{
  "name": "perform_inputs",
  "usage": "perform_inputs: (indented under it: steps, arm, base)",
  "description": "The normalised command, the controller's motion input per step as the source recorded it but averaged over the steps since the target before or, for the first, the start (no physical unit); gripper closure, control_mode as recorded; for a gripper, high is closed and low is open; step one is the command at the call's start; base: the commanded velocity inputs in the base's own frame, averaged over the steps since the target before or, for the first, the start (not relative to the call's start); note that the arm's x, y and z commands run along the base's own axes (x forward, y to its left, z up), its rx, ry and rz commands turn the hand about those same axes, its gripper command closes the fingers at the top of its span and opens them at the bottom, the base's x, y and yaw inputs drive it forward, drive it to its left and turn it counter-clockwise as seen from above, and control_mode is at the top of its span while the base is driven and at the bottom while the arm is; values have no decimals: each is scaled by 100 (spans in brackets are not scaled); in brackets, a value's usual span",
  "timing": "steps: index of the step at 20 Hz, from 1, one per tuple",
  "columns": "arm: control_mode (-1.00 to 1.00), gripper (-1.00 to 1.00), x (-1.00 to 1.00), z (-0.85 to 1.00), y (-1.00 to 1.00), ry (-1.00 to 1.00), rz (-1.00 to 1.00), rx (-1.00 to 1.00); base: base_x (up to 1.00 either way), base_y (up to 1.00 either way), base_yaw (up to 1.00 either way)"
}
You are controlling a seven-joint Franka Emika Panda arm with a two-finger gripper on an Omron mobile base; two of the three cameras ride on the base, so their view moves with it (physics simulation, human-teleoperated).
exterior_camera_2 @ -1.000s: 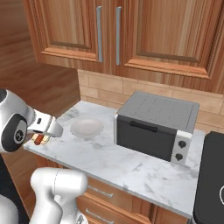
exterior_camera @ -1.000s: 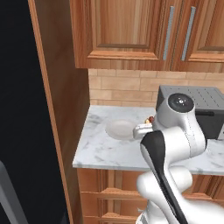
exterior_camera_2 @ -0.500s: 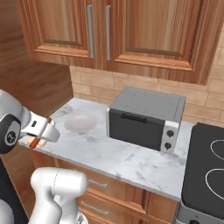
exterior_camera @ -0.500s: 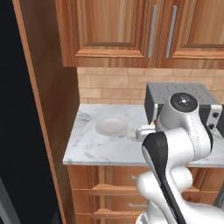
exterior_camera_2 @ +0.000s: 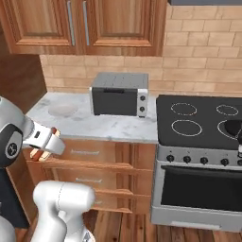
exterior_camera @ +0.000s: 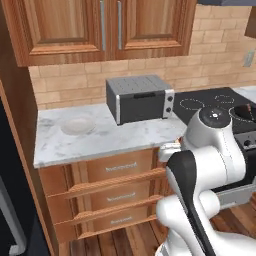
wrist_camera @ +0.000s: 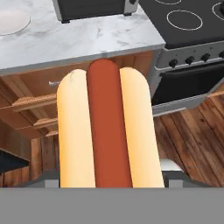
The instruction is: Place the cold items (apple and peach) from the fridge in one tupperware on the dining counter. Place the warm items (kebab skewer and hot dog) in the stove area in another tupperware.
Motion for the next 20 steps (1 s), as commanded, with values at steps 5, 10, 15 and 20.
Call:
perform_inputs:
  steps: [5, 10, 15, 20]
  arm:
    - [100, 100, 0, 0, 0, 0, 0, 0]
    - [100, 100, 0, 0, 0, 0, 0, 0]
    - [100, 100, 0, 0, 0, 0, 0, 0]
    - [100, 100, 0, 0, 0, 0, 0, 0]
  base:
    - [-100, 0, -52]
    - [-100, 2, -56]
    - [-100, 2, -56]
    - [-100, 0, -54]
